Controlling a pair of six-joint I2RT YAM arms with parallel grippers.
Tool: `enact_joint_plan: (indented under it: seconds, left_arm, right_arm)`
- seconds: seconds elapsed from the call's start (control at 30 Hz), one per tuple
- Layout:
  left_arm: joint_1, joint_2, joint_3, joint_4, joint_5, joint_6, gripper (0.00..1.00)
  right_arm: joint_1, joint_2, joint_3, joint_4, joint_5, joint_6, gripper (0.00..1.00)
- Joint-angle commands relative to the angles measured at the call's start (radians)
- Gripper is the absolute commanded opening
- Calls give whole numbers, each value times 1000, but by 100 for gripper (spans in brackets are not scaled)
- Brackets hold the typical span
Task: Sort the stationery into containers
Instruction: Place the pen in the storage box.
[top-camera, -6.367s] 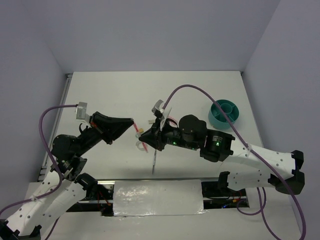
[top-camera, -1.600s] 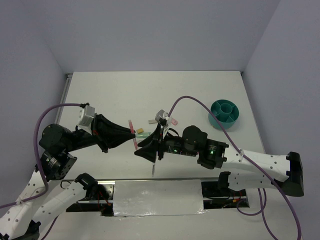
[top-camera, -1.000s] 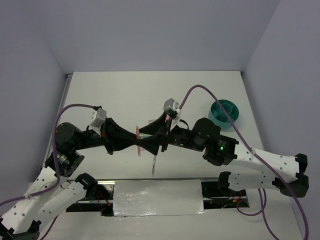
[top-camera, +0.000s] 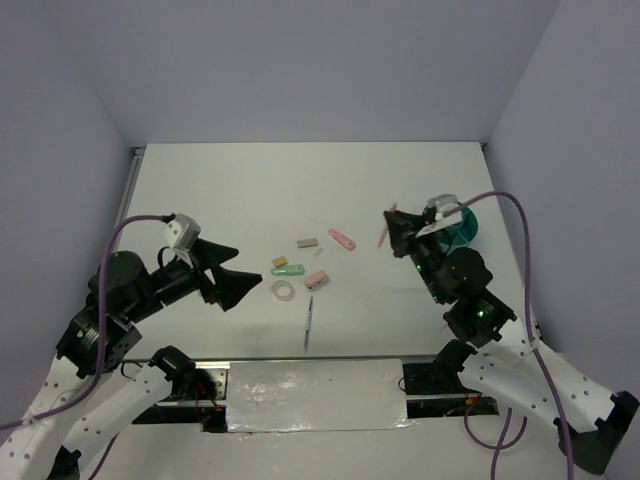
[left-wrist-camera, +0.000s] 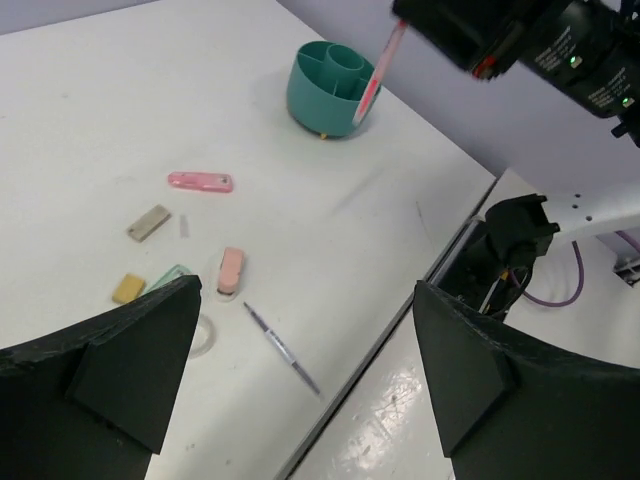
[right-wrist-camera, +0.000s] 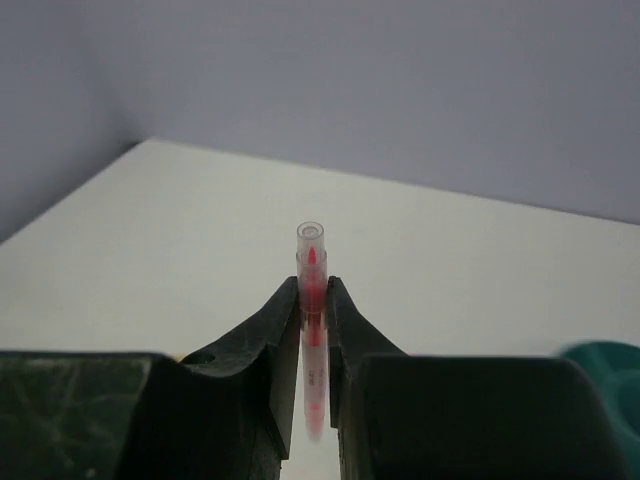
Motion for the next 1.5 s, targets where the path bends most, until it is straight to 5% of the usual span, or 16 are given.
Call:
enact_joint_plan:
  seconds: [0.0,0.13,0.37,1.07,1.17,1.23,1.47]
  left_arm:
    - [-1,-88,-36,-104,-106,75,99]
    - [-2,-139,-85,-90,-85,46,99]
    - [-10,-134,-95,-91,-87,52,99]
    - [-101,-237,-93,-99,-139,48,99]
    - [-102,-231,-95,-101,-145,46,99]
    - [-102,-223,-93,-102,-150,45,99]
    - [-102,-176,-85,-108,-179,29,99]
  right_arm:
    - [-117,-66,-70,177,178,-194,0]
    - [-353,2,-119,344,224,-235,0]
    - [-717,136,-126,420,0,-19,0]
    - [-824,477,-115,547,-22,-33,4]
    - [-826,483,-136,562,-18,-2,31]
    - [-826,477,-150,570,-18,10,63]
    - [-826,420,-130,518,-20,70,80]
